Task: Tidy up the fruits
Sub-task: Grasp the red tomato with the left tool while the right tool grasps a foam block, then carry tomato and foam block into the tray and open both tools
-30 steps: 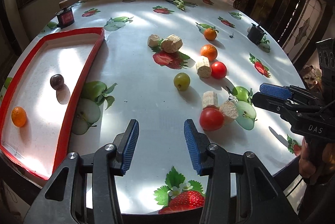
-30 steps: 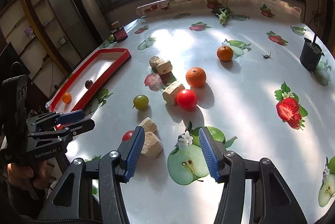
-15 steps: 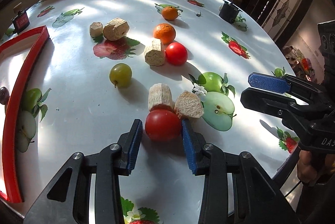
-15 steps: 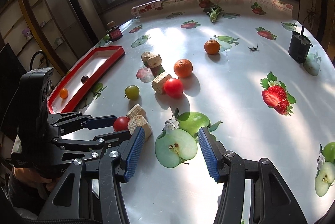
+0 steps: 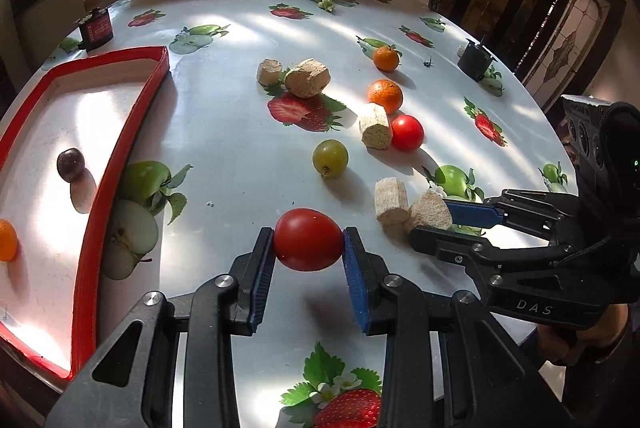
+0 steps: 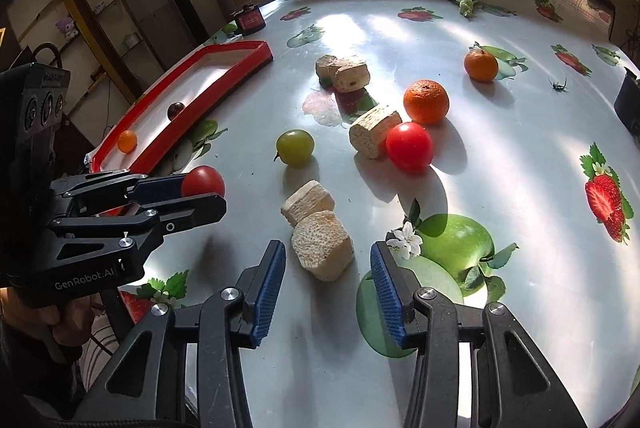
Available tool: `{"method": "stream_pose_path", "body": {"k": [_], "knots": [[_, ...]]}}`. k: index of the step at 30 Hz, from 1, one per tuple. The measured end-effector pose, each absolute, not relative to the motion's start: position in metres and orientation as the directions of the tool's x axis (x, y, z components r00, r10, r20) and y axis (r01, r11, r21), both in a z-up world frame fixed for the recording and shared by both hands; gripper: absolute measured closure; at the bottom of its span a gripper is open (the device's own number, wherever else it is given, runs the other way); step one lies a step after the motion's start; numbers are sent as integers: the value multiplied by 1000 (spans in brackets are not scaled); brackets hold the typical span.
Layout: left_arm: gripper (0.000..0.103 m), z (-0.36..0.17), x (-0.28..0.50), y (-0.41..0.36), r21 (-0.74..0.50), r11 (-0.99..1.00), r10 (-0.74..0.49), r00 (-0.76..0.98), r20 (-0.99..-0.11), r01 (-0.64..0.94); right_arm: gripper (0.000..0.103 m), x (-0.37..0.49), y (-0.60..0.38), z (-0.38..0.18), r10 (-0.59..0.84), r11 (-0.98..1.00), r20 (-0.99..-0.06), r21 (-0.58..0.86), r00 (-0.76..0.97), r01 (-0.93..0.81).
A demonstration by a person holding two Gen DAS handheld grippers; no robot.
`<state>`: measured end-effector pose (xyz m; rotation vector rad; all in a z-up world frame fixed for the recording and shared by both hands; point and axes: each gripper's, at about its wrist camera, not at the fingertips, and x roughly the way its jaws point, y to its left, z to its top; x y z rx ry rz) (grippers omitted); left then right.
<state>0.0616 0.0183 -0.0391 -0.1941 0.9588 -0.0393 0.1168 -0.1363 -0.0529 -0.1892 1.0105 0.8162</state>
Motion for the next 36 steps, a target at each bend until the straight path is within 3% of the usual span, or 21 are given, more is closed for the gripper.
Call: {"method": "stream_pose_path", "body": {"k": [1, 4, 36], "knots": [[72, -38, 61, 20, -182, 982, -116, 578, -807, -56, 68, 118, -133, -56, 515, 694, -817, 221, 258, -685], [72, -36, 59, 23, -184, 981, -112, 585, -803, -64, 71, 117, -132, -56, 513, 697, -817, 216, 264, -684], [72, -12, 27, 121, -117, 946, 102, 621, -777, -302, 71, 101, -38, -7, 607, 552, -765, 212, 214, -807]]}}
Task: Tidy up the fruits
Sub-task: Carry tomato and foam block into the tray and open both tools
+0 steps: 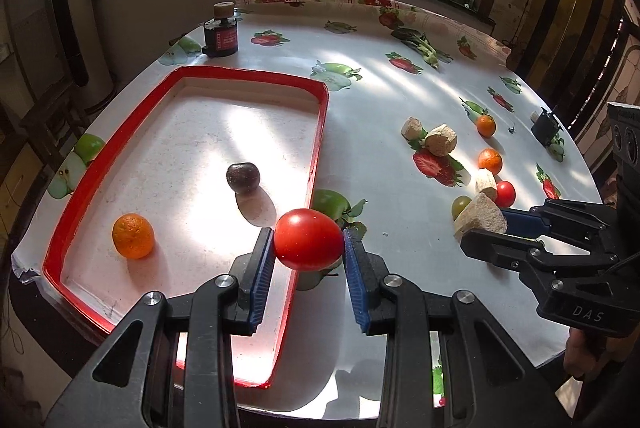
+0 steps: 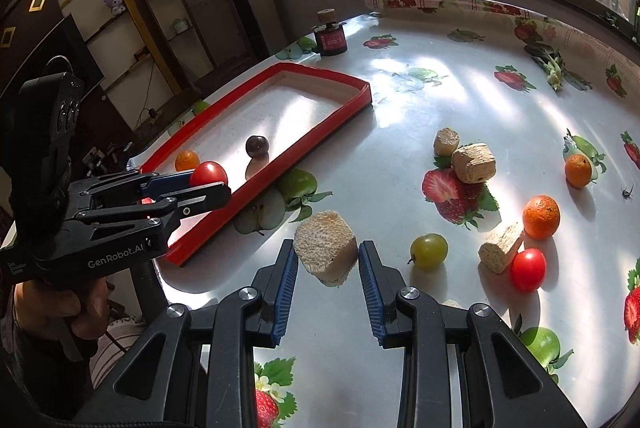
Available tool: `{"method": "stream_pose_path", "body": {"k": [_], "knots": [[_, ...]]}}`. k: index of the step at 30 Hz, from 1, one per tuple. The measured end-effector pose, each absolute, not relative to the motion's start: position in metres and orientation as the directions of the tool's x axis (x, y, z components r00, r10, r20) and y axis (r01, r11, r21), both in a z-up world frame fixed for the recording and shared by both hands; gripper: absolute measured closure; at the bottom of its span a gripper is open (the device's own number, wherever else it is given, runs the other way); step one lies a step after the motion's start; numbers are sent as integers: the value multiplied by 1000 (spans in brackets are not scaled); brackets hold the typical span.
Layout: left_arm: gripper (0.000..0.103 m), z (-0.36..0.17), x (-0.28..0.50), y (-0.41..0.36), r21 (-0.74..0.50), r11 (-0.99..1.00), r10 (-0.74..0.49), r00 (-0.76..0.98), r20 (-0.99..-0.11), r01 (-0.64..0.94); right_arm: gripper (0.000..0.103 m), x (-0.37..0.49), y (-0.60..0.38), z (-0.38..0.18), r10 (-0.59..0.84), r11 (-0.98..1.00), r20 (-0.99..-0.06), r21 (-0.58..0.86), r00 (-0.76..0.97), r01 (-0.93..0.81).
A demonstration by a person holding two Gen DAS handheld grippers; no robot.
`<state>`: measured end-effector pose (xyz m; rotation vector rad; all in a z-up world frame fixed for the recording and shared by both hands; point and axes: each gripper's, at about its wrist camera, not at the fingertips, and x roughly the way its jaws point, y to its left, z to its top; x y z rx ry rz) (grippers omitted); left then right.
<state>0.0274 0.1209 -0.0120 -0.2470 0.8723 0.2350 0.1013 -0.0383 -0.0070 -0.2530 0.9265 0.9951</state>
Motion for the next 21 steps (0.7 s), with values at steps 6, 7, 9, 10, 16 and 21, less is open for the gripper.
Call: {"method": "stream_pose_path", "body": {"k": [6, 7, 9, 10, 16, 21], "knots": [[72, -13, 27, 138, -108, 936, 127, 608, -784, -335, 71, 101, -16, -5, 623, 518, -760, 220, 188, -827], [72, -13, 28, 140, -108, 935, 130, 606, -785, -339, 71, 102, -13, -5, 624, 514, -759, 222, 184, -828], [71, -13, 29, 144, -107, 932, 134, 604, -786, -345, 71, 103, -7, -5, 627, 509, -759, 226, 177, -831], [72, -13, 29, 146, -107, 932, 135, 603, -786, -347, 71, 104, -4, -5, 627, 506, -759, 227, 174, -832], [72, -16, 31, 158, -108, 925, 143, 596, -790, -365, 71, 109, 8, -7, 629, 498, -760, 233, 163, -835], [72, -16, 32, 178, -112, 913, 157, 592, -790, -391, 71, 115, 19, -5, 634, 492, -758, 240, 155, -837]]}}
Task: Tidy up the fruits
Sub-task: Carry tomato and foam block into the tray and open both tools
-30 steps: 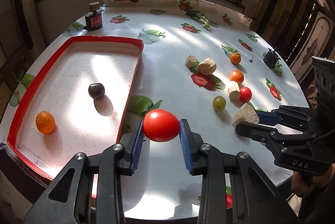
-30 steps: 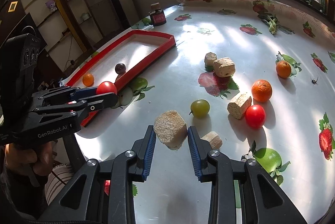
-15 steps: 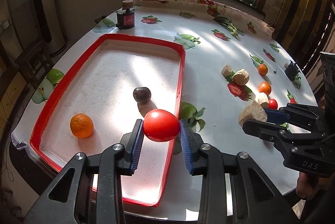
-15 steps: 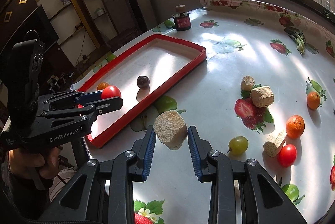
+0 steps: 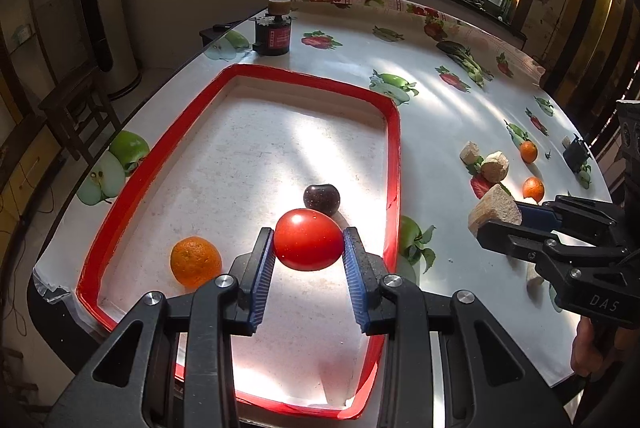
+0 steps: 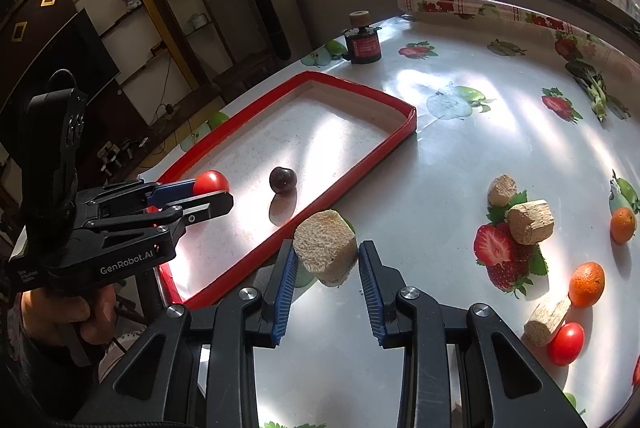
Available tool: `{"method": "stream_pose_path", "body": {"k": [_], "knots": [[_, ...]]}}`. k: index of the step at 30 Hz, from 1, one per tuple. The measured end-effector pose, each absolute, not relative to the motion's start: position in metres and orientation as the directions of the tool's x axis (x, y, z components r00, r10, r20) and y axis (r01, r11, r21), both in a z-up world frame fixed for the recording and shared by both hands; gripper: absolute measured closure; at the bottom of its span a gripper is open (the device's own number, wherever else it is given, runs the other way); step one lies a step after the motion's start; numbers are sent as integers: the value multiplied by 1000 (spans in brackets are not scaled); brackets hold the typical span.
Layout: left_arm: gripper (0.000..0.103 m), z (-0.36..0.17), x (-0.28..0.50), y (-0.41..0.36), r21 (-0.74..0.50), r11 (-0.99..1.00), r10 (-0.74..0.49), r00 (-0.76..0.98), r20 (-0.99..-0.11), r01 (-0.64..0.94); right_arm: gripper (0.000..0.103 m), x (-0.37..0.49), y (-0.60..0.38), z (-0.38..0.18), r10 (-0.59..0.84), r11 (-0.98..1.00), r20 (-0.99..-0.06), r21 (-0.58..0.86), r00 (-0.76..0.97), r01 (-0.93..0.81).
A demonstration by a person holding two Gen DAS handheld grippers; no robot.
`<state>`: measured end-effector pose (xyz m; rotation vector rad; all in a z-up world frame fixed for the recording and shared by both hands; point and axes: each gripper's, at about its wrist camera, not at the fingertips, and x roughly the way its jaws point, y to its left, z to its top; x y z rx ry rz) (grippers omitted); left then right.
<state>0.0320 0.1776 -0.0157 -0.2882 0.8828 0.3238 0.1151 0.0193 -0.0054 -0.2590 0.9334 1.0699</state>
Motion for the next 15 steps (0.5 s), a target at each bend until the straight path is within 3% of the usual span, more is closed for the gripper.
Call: {"method": "stream_pose_path", "body": {"k": [15], "knots": [[71, -25, 50, 247, -123, 869, 194, 557, -807, -479, 71, 155, 109, -9, 642, 472, -759, 282, 106, -835]]}}
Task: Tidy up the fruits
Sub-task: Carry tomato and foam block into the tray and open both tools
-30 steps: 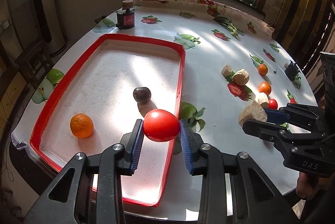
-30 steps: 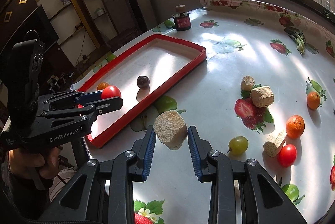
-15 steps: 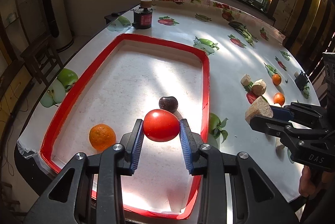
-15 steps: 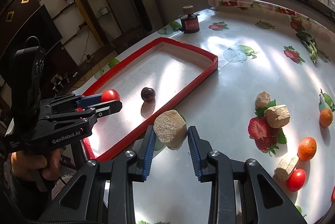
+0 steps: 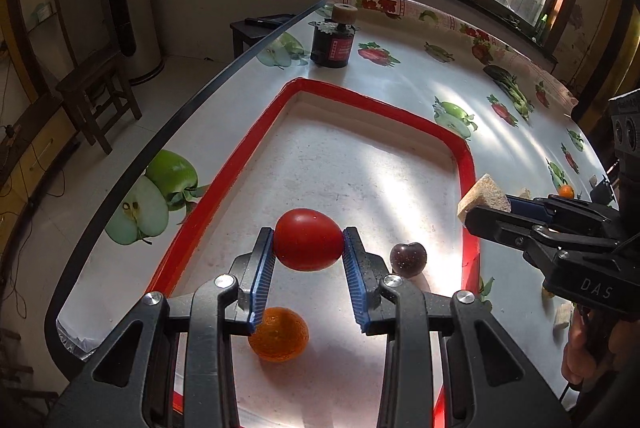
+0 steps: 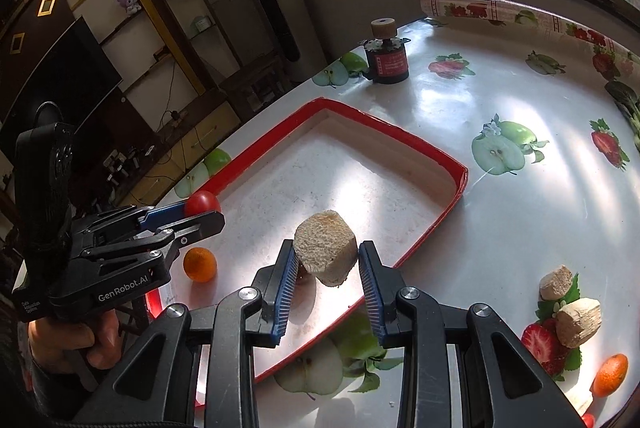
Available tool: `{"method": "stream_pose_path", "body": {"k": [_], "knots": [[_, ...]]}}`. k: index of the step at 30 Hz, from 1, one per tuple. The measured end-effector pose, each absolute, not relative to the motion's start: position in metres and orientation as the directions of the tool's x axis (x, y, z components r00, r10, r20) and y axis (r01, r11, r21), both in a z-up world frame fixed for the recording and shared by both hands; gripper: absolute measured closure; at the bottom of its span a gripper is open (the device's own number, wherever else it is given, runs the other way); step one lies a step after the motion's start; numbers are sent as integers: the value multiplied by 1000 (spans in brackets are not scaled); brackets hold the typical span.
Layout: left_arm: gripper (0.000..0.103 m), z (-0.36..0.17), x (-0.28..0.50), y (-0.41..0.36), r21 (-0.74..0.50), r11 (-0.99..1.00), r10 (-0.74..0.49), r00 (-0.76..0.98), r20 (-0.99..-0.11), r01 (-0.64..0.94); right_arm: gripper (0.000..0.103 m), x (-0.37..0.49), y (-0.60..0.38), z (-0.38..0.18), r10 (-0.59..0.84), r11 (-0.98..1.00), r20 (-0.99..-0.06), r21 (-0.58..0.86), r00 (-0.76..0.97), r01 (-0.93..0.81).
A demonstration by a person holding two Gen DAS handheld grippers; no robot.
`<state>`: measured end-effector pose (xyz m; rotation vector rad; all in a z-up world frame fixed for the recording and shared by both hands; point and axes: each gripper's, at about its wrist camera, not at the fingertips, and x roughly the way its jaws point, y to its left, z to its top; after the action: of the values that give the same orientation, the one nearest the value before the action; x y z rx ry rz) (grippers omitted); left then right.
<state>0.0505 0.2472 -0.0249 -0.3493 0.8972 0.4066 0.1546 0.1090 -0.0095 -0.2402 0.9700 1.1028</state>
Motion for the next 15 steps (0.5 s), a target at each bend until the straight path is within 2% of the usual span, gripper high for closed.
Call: {"method": "stream_pose_path", "body": {"k": [15], "knots": [[71, -58, 61, 259, -104, 861, 175, 483, -858, -498, 71, 171, 157, -56, 548, 484, -832, 233, 84, -844]]}}
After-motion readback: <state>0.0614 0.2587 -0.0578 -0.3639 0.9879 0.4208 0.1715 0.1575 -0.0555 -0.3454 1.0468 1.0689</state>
